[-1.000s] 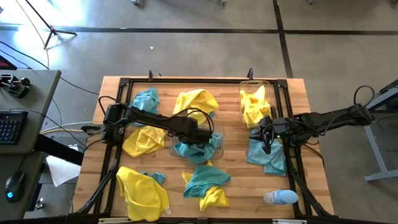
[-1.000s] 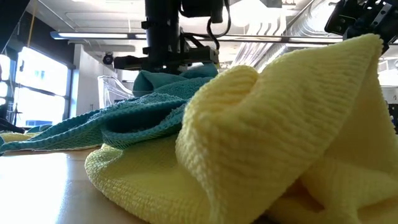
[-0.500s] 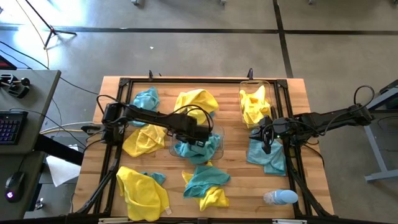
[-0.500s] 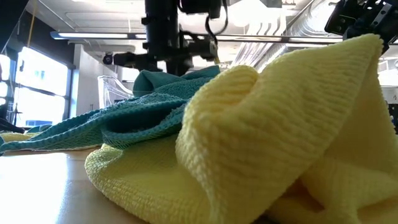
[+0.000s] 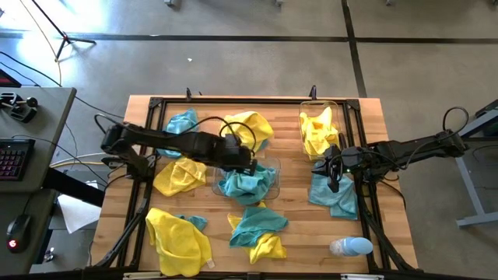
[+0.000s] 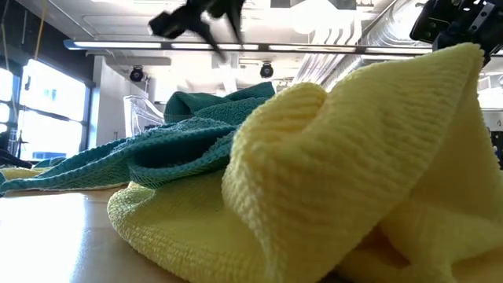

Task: Sort microfiber towel by color & place in baskets
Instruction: Put the blue towel into the bottom transparent bin

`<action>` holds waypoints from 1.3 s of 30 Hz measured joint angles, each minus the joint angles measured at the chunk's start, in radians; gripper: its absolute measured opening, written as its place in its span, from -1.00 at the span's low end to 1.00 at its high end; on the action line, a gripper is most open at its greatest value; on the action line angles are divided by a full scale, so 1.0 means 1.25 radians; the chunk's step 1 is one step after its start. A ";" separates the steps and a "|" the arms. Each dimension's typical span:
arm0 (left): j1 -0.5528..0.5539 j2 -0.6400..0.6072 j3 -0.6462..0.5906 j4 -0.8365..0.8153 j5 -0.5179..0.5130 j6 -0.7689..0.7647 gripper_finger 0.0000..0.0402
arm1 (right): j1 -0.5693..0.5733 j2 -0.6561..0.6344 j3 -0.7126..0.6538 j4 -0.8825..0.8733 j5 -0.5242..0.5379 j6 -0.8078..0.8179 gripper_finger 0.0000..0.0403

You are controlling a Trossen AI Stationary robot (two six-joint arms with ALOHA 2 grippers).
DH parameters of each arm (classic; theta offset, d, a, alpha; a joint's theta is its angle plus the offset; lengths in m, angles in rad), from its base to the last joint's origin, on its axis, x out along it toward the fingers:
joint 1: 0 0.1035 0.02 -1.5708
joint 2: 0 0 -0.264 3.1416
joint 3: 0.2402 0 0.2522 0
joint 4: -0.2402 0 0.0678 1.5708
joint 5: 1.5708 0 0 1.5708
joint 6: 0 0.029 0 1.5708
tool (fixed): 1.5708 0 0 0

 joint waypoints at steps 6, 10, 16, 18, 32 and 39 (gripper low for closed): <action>-0.059 0.000 0.000 0.102 0.003 -0.069 -0.37 | 0.000 0.000 0.000 0.016 0.012 -0.002 -1.00; -0.074 0.050 0.000 0.087 0.014 -0.096 -0.37 | 0.000 0.000 0.000 0.016 0.041 -0.002 -1.00; -0.053 0.141 -0.001 0.070 0.074 -0.095 -0.37 | 0.000 0.001 0.000 0.023 0.050 0.000 -1.00; -0.042 0.176 -0.001 0.046 0.103 -0.113 -0.38 | 0.000 0.001 0.000 0.023 0.050 0.003 -1.00; -0.007 0.333 0.000 0.001 0.150 -0.118 -0.60 | 0.000 0.001 0.000 0.025 0.050 0.026 -1.00; -0.017 0.313 -0.001 0.000 0.134 -0.129 -0.61 | 0.000 0.001 0.000 0.024 0.050 0.026 -1.00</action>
